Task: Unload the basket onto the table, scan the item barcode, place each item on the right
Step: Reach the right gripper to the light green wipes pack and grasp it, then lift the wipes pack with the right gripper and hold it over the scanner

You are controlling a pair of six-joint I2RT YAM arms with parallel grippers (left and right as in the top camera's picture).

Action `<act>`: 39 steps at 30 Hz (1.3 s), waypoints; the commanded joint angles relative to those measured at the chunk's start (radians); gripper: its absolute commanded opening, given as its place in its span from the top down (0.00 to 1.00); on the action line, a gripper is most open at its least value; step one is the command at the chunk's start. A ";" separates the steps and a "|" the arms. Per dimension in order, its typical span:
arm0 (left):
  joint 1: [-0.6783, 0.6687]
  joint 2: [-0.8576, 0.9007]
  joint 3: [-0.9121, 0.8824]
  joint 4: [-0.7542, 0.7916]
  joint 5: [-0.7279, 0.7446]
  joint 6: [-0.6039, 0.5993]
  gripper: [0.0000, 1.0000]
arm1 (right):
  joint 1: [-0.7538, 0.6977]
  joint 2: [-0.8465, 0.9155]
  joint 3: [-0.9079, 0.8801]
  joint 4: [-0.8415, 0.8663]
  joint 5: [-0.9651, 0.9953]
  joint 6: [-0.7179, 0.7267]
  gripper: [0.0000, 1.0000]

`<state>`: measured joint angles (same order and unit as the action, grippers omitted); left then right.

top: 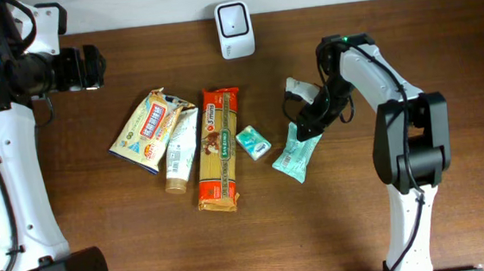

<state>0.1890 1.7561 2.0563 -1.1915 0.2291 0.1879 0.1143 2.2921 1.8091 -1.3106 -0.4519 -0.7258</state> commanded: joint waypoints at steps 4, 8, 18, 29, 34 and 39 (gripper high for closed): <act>0.003 -0.005 0.007 0.001 0.008 0.016 0.01 | 0.002 0.010 -0.073 0.060 -0.035 0.047 0.85; 0.003 -0.005 0.007 0.001 0.008 0.016 0.01 | -0.044 0.007 -0.069 0.069 -0.035 0.430 0.96; 0.003 -0.005 0.007 0.001 0.008 0.016 0.01 | -0.034 -0.220 -0.191 0.071 0.307 1.232 0.60; 0.003 -0.005 0.007 0.001 0.007 0.016 0.01 | -0.140 -0.385 -0.224 0.121 0.098 0.722 0.34; 0.003 -0.005 0.007 0.001 0.008 0.016 0.01 | -0.240 -0.204 -0.224 0.160 -0.079 0.433 0.33; 0.003 -0.005 0.007 0.001 0.007 0.016 0.01 | -0.251 -0.055 -0.230 0.129 -0.228 0.259 0.37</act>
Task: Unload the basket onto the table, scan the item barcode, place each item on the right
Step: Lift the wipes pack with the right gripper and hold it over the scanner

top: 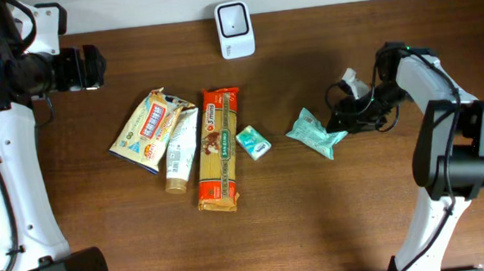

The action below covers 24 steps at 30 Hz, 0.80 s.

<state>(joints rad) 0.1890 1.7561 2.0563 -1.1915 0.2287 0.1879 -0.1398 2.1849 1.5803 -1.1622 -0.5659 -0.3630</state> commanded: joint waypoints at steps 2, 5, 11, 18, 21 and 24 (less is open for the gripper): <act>0.003 -0.005 0.007 0.001 0.008 0.016 0.01 | 0.004 0.066 -0.026 -0.008 -0.146 -0.109 0.44; 0.003 -0.005 0.007 0.001 0.008 0.016 0.01 | 0.008 0.067 -0.068 0.043 -0.164 -0.095 0.57; 0.003 -0.005 0.007 0.001 0.008 0.016 0.01 | 0.000 0.031 -0.015 -0.028 -0.258 -0.093 0.96; 0.003 -0.005 0.007 0.001 0.008 0.016 0.01 | 0.165 -0.397 0.098 0.073 0.349 0.306 0.96; 0.003 -0.005 0.007 0.001 0.008 0.016 0.01 | 0.361 -0.426 0.097 0.257 0.780 0.409 0.96; 0.003 -0.005 0.007 0.001 0.008 0.016 0.01 | 0.504 -0.409 0.097 0.546 1.167 0.301 0.96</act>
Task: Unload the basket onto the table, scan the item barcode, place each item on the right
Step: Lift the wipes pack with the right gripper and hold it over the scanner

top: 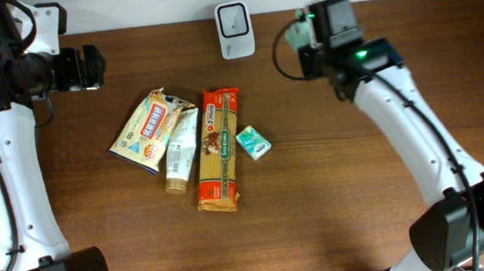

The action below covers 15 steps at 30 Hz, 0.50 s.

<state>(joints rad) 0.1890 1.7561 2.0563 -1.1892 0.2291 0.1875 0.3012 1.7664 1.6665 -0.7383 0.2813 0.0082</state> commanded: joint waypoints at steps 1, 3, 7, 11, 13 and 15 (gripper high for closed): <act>0.003 -0.005 0.007 -0.001 0.008 0.016 0.01 | 0.102 0.035 0.011 0.311 0.391 -0.223 0.96; 0.003 -0.005 0.007 -0.001 0.008 0.017 0.01 | 0.119 0.100 0.011 0.594 0.431 -0.423 0.96; 0.003 -0.005 0.007 -0.001 0.008 0.017 0.01 | 0.119 0.312 0.011 1.096 0.409 -0.871 0.96; 0.003 -0.005 0.007 -0.001 0.008 0.017 0.01 | 0.117 0.589 0.011 1.506 0.300 -1.447 0.96; 0.003 -0.005 0.007 -0.001 0.008 0.016 0.01 | 0.117 0.629 0.011 1.516 0.241 -1.478 0.96; 0.003 -0.005 0.007 -0.001 0.008 0.017 0.01 | 0.117 0.632 0.011 1.513 0.212 -1.478 0.96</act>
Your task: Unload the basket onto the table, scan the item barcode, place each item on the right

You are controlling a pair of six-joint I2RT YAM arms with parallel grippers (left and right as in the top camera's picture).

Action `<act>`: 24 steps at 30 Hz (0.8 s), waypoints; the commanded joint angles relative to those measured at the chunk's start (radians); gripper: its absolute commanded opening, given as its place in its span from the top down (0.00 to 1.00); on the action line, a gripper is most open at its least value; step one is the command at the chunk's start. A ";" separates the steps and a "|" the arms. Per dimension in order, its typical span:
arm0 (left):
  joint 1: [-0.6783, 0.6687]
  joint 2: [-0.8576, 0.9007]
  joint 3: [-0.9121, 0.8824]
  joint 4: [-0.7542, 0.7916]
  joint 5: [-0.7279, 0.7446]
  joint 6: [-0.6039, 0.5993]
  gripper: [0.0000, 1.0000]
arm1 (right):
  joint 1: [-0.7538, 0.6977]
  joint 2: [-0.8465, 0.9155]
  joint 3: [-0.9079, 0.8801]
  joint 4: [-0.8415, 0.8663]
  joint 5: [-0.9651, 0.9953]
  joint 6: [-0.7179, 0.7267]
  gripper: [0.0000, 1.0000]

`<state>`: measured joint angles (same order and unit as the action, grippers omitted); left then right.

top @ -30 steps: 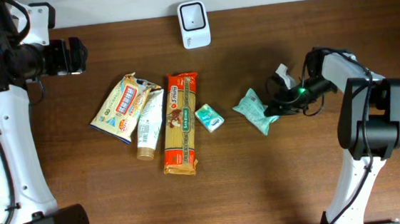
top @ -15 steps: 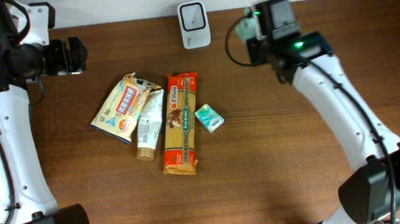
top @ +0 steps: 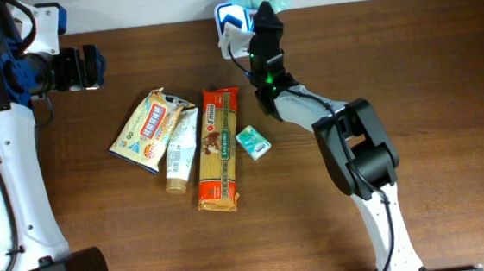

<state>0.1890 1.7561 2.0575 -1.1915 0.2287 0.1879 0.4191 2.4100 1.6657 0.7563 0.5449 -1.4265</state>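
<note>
The white barcode scanner (top: 226, 22) stands at the table's back edge, with a blue glow on its face. My right gripper (top: 258, 15) is right against its right side, shut on a pale teal packet that sticks out above the scanner's top. The right arm partly covers the scanner. My left gripper (top: 91, 67) rests at the far left, away from the items; its jaws cannot be made out.
On the table lie a snack bag (top: 148, 130), a cream tube (top: 180, 149), a long orange pasta packet (top: 219, 150) and a small teal box (top: 253, 142), all in a row left of centre.
My right gripper, holding the teal packet, has moved from a spot right of the scanner to directly at it. The scanner now shows a blue glow. The left arm is unchanged.
The right gripper was first down on the teal packet lying right of the small box. Then the packet was further right, at the gripper. Then it was held up right of the scanner, and now it is at the scanner's face.
</note>
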 commanded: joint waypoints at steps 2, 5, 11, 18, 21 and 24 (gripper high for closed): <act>0.003 -0.005 0.006 0.001 0.008 0.016 0.01 | 0.000 -0.011 0.012 0.007 -0.056 -0.043 0.96; 0.003 -0.005 0.006 0.001 0.008 0.016 0.01 | 0.006 -0.011 0.012 -0.027 -0.055 -0.043 0.96; 0.003 -0.005 0.006 0.001 0.008 0.016 0.01 | 0.022 -0.012 0.012 -0.026 -0.040 -0.015 0.96; 0.003 -0.005 0.006 0.001 0.008 0.016 0.01 | 0.024 -0.297 0.012 -0.341 -0.096 0.747 0.96; 0.003 -0.005 0.006 0.001 0.008 0.016 0.01 | 0.003 -0.551 0.012 -0.835 -0.184 1.248 0.96; 0.003 -0.005 0.006 0.001 0.008 0.016 0.01 | -0.047 -0.783 0.012 -1.389 -0.213 1.469 0.96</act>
<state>0.1890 1.7561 2.0571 -1.1915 0.2291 0.1879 0.4099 1.7420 1.6741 -0.4896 0.3496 -0.1780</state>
